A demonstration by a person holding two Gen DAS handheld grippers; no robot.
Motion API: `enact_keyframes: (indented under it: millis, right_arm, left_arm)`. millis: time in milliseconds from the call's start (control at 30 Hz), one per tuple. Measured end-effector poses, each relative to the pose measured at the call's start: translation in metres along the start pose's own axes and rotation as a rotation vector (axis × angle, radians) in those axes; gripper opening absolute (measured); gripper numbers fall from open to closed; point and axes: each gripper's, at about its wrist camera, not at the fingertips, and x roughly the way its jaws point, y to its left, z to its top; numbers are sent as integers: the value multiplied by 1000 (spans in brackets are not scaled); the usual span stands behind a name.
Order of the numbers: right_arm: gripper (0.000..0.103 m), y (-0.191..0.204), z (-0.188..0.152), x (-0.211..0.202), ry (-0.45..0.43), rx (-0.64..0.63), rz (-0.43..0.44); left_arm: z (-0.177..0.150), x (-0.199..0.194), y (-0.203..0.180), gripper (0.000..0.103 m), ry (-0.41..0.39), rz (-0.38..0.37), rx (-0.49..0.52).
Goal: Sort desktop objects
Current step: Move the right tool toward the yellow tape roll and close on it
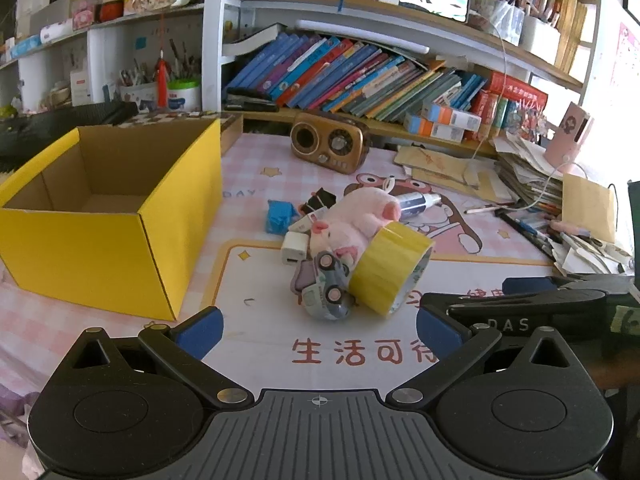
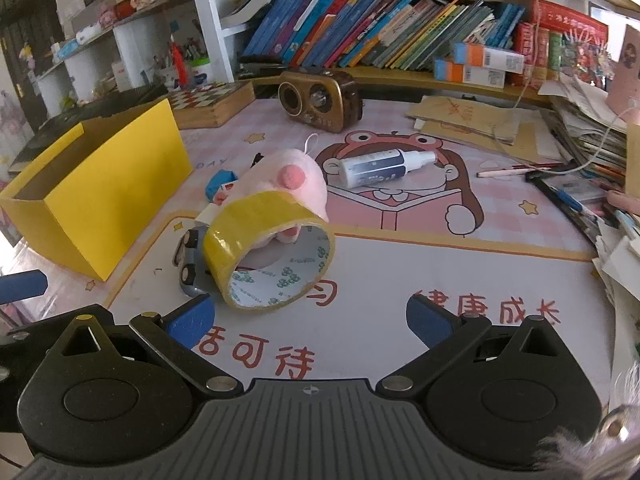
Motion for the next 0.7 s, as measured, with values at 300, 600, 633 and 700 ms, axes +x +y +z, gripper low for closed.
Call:
enact_keyframes:
  millis: [300,600,633,700]
  right_arm:
    - [103,-7,8,22,35,-31,35]
    - [103,-9,20,51,70,-61,76]
    - [103,-8,21,53,71,-68,78]
    - [102,-7,23,58,76,-81,84]
  left_arm:
    - [4,13,-2,103,26,16,-14]
    - [7,19,3,103,41,40,-23]
    - [8,19,3,103,42,42,-24]
    - [8,20,4,103,44,44,-23]
